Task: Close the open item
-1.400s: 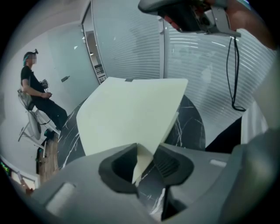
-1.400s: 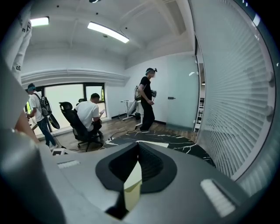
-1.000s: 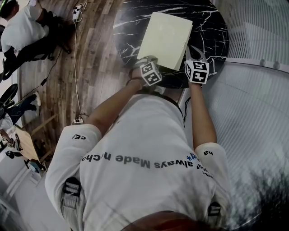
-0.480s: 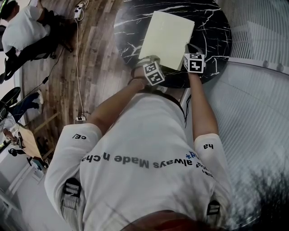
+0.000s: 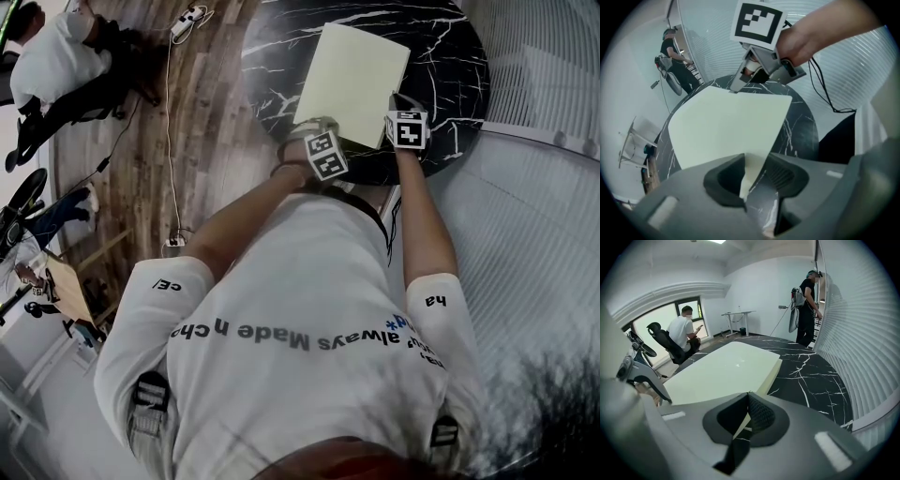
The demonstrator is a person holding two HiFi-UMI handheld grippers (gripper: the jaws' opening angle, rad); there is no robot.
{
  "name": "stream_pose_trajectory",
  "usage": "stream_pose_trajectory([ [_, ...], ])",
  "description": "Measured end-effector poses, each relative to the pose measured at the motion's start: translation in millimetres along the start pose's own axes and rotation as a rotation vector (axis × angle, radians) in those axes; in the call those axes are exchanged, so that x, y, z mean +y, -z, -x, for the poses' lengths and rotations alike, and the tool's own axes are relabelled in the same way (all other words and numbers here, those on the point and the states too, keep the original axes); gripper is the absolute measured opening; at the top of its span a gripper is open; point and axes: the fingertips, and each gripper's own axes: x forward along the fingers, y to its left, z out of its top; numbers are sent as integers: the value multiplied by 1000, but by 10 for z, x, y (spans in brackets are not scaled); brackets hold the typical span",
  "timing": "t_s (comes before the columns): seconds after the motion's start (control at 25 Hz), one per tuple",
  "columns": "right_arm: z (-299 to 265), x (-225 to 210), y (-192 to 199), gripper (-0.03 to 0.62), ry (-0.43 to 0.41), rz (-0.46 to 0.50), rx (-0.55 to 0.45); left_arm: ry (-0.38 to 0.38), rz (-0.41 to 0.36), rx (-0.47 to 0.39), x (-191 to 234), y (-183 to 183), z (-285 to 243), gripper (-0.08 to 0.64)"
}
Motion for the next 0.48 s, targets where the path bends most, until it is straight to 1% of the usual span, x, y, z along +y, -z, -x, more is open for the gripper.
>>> stream_pose_trajectory([
  [0.48,-145,-36,89,2,-6,7,40,13,-28,23,-8,-2,-19,147],
])
